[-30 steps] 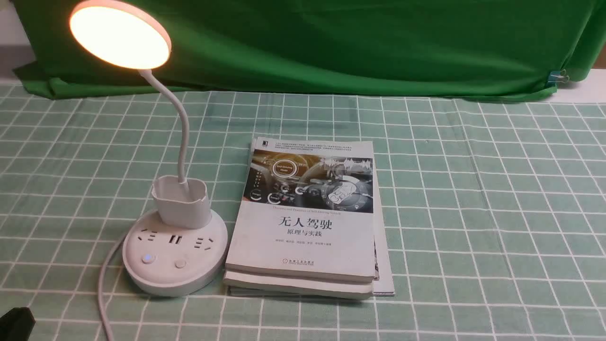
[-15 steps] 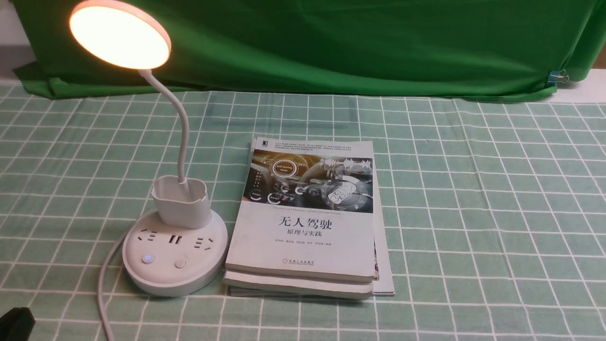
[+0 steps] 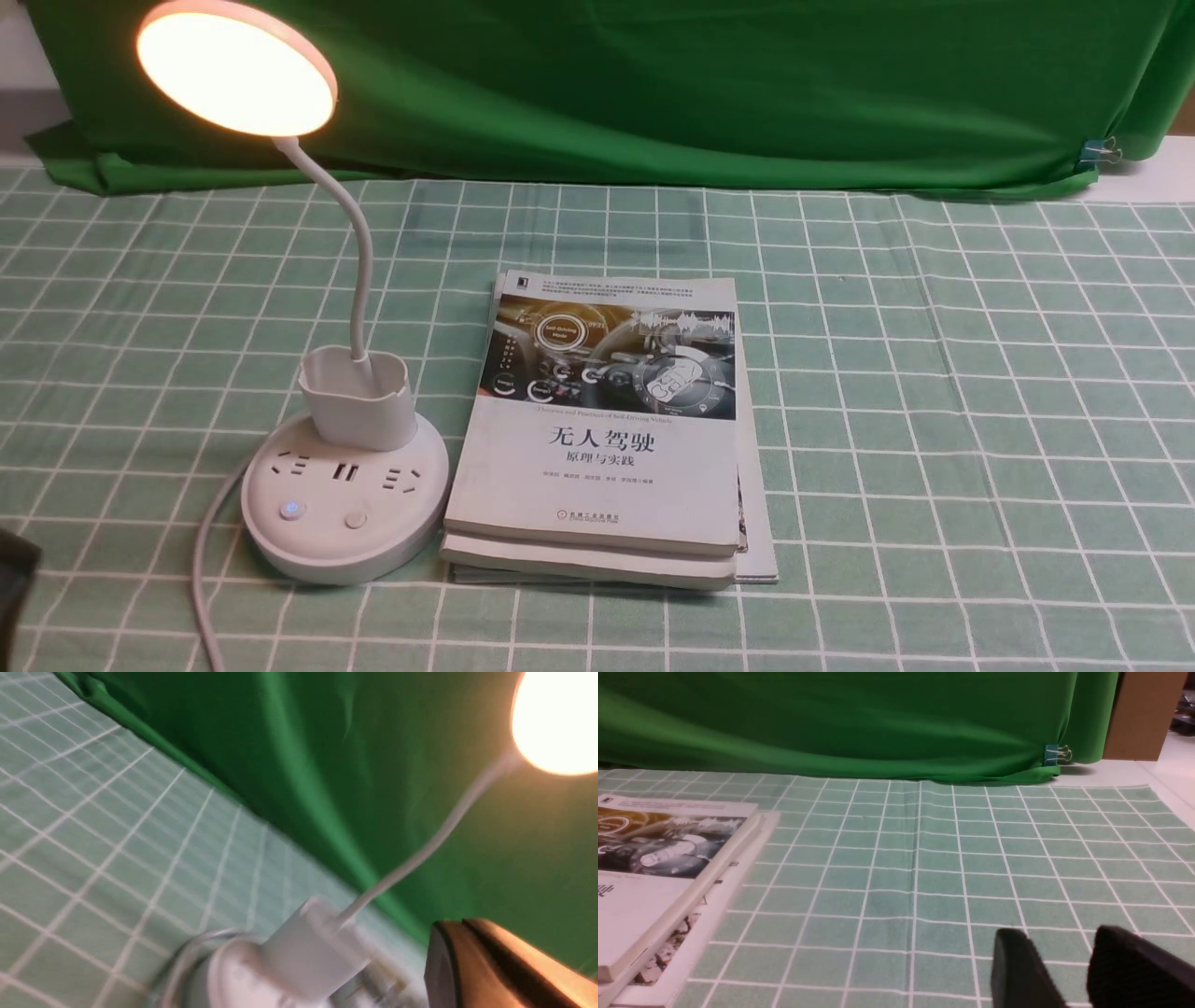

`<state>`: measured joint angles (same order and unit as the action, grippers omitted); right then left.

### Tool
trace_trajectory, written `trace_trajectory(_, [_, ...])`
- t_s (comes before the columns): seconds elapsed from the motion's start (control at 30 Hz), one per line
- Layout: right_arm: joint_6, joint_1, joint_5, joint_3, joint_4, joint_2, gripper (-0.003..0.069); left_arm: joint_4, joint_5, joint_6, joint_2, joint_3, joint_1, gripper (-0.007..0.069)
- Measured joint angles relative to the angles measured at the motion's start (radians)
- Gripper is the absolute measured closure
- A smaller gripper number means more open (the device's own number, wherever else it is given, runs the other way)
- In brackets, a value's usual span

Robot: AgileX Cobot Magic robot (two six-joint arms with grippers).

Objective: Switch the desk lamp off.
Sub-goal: Use the left arm to press the button switch on the lamp holder

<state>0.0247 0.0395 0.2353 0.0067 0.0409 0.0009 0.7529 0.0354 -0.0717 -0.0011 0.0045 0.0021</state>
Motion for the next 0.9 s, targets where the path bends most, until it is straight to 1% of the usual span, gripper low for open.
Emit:
trace_trajectory(0.2, [0.0,0.0,0.0,0.0,0.0,0.0,0.0417,0.069,-0.094,0.013,0.0,0.0,0.0,0.0624])
trace_trajectory(0.33, [0.0,0.0,0.0,0.0,0.0,0.0,0.0417,0.089,-0.077,0.038,0.0,0.0,0.0,0.0624])
trace_trajectory(0.4, [0.0,0.0,0.0,0.0,0.0,0.0,0.0417,0.09,-0.035,0.049,0.0,0.0,0.0,0.0624])
trace_trajectory(0.5, [0.0,0.0,0.0,0.0,0.0,0.0,0.0417,0.077,0.102,0.048,0.018,-0.055,0.001,0.0624])
trace_trajectory(0.57, [0.0,0.0,0.0,0.0,0.0,0.0,0.0417,0.015,0.235,0.046,0.081,-0.158,0.001,0.0624])
trace_trajectory(0.6, [0.0,0.0,0.0,0.0,0.0,0.0,0.0417,-0.009,0.276,0.044,0.108,-0.19,0.001,0.0624])
trace_trajectory(0.67, [0.0,0.0,0.0,0.0,0.0,0.0,0.0417,-0.1,0.423,0.045,0.22,-0.289,0.001,0.0624])
trace_trajectory(0.7, [0.0,0.0,0.0,0.0,0.0,0.0,0.0417,-0.128,0.47,0.045,0.258,-0.333,0.001,0.0624])
trace_trajectory(0.73, [0.0,0.0,0.0,0.0,0.0,0.0,0.0417,-0.191,0.579,0.043,0.353,-0.407,0.001,0.0624])
trace_trajectory(0.77, [0.0,0.0,0.0,0.0,0.0,0.0,0.0417,-0.222,0.641,0.04,0.408,-0.448,0.001,0.0624])
trace_trajectory(0.8, [0.0,0.0,0.0,0.0,0.0,0.0,0.0417,-0.265,0.727,0.022,0.493,-0.506,0.001,0.0624])
trace_trajectory(0.83, [0.0,0.0,0.0,0.0,0.0,0.0,0.0417,-0.282,0.767,0.01,0.536,-0.525,0.001,0.0624])
trace_trajectory(0.9, [0.0,0.0,0.0,0.0,0.0,0.0,0.0417,-0.333,0.875,-0.049,0.686,-0.621,0.001,0.0624])
